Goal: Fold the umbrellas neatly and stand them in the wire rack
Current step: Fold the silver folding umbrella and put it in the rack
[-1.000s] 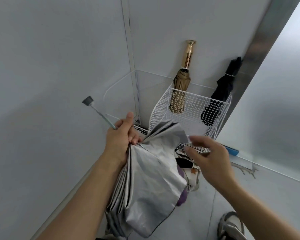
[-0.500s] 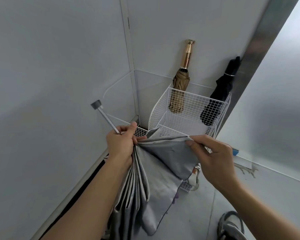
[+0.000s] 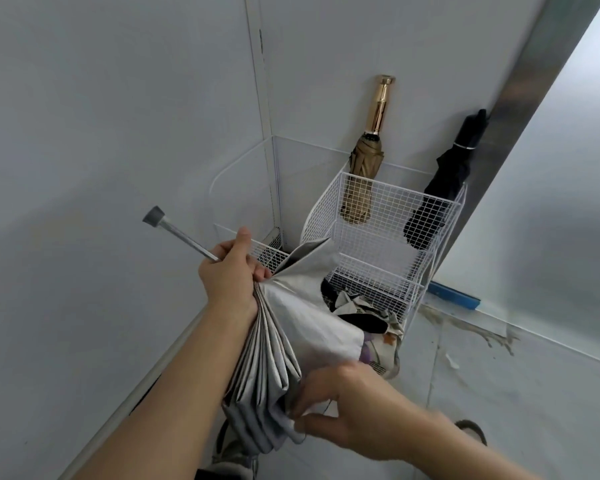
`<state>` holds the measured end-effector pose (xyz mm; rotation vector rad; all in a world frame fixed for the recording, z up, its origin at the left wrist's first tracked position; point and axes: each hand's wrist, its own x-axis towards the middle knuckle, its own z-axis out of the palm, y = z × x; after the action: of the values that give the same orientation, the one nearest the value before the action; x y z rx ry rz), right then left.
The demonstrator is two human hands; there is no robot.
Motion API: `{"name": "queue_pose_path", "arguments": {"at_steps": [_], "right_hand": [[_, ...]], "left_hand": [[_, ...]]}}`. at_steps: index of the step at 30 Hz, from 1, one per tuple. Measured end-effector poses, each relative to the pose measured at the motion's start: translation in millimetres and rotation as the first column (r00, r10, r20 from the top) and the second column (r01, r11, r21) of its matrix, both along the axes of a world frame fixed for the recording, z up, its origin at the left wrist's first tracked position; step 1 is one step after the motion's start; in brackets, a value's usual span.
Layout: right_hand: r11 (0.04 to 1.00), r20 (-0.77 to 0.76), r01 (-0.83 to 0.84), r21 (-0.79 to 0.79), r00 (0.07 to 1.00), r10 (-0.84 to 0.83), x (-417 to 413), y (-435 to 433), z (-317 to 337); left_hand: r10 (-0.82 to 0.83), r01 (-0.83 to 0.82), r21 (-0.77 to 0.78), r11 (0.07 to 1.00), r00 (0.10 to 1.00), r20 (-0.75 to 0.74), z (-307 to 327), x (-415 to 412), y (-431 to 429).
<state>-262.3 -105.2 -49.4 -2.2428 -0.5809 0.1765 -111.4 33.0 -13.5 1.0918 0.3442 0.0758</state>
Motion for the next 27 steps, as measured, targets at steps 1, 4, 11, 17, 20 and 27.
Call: {"name": "queue_pose_path", "arguments": {"at_steps": [1, 4, 11, 17, 20, 27], "right_hand": [[1.0, -0.008, 0.019, -0.016, 1.0, -0.019, 1, -3, -1], [0.927, 0.044, 0.334, 0.172, 0.937, -0.346, 8, -16, 5], [0.612, 0.074, 0.761, 0.214, 0.612, -0.787, 34, -60, 14], [0.668, 0.118, 0.676, 0.311, 0.67, -0.733, 37, -62, 15], [0.709, 0.159, 0.618, 0.341, 0.705, -0.691, 33, -57, 20], [0.928, 0.335, 0.328, 0.178, 0.866, -0.37, 7, -6, 7]], "left_hand": [[-0.036, 0.036, -0.009, 0.999, 0.999, 0.005, 2, 0, 0], [-0.151, 0.152, -0.027, 0.988, 0.988, 0.024, 4, -1, 1], [-0.376, 0.373, 0.049, 0.926, 0.922, 0.095, 6, -13, -5], [-0.403, 0.395, 0.119, 0.911, 0.914, 0.047, 2, -16, -9], [-0.271, 0.265, 0.163, 0.95, 0.962, 0.018, -7, -9, -9], [-0.025, 0.019, 0.151, 0.988, 0.999, 0.033, -10, -1, -4]]}}
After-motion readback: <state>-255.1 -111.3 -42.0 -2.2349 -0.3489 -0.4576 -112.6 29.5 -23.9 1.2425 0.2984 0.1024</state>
